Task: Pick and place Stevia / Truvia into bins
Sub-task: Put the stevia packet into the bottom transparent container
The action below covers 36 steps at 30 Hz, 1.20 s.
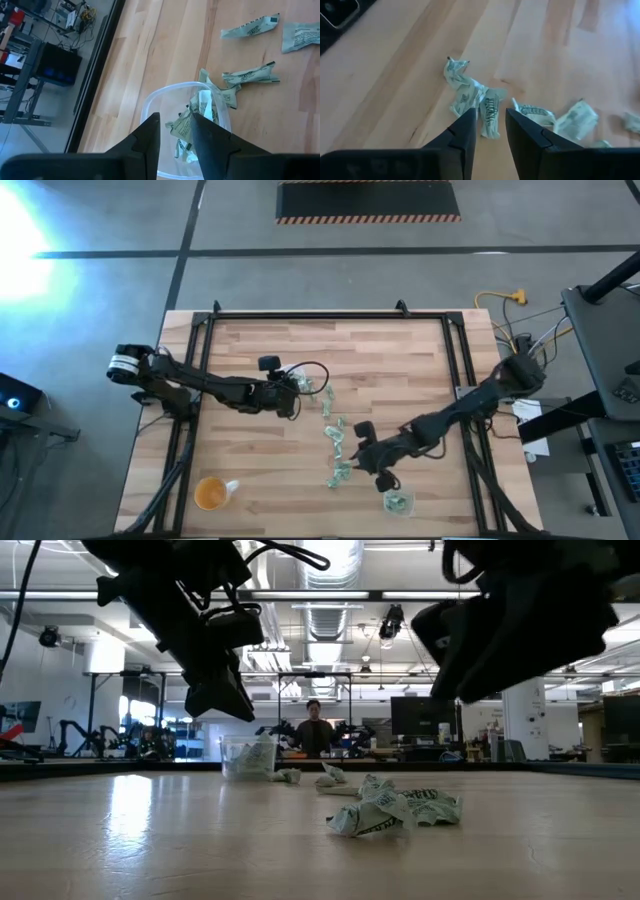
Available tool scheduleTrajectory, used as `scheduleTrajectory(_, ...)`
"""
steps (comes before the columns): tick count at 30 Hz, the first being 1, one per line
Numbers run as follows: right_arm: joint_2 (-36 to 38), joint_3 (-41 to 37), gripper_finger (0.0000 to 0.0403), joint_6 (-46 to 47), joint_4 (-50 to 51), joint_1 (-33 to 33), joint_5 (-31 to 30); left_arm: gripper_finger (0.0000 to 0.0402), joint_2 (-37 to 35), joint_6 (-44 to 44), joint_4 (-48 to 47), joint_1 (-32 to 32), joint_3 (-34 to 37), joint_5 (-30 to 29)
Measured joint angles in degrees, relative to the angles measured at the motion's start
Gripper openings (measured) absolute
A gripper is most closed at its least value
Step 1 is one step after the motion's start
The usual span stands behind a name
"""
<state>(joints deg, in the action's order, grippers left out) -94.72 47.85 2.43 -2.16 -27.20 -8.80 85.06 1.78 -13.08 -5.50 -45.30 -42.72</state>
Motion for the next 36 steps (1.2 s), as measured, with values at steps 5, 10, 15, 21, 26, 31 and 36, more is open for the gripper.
scheduleTrajectory(5, -4.6, 3.1, 0.0107, -1.9, 0.2, 1.3, 2.8, 0.0094, 0.0, 0.0, 0.0, -0.1, 0.1, 0.0)
scheduleTrajectory(10, -8.4, 5.6, 0.0113, -2.5, 0.3, 2.2, 4.9, 0.0094, 0.0, -0.1, -0.5, -0.2, 0.4, 0.2)
scheduleTrajectory(15, -11.3, 7.5, 0.0114, -2.4, 3.4, 3.3, 5.0, 0.0094, 0.0, -1.5, -2.3, -0.2, 0.4, 0.4)
scheduleTrajectory(21, -12.0, 8.3, 0.0108, -2.1, 4.5, 3.9, 5.8, 0.0094, 0.0, -1.6, -3.0, -0.2, 0.4, 0.4)
scheduleTrajectory(26, -12.0, 8.2, 0.0094, -2.0, 4.8, 3.9, 5.9, 0.0094, 0.0, -1.6, -3.0, -0.2, 0.4, 0.4)
scheduleTrajectory(31, -12.0, 8.0, 0.0075, -1.1, 5.0, 3.9, 6.0, 0.0094, 0.0, -1.6, -3.0, -0.2, 0.4, 0.4)
scheduleTrajectory(36, -12.0, 8.0, 0.0063, -0.9, 5.0, 3.9, 6.1, 0.0094, 0.0, -1.6, -2.9, -0.2, 0.4, 0.4)
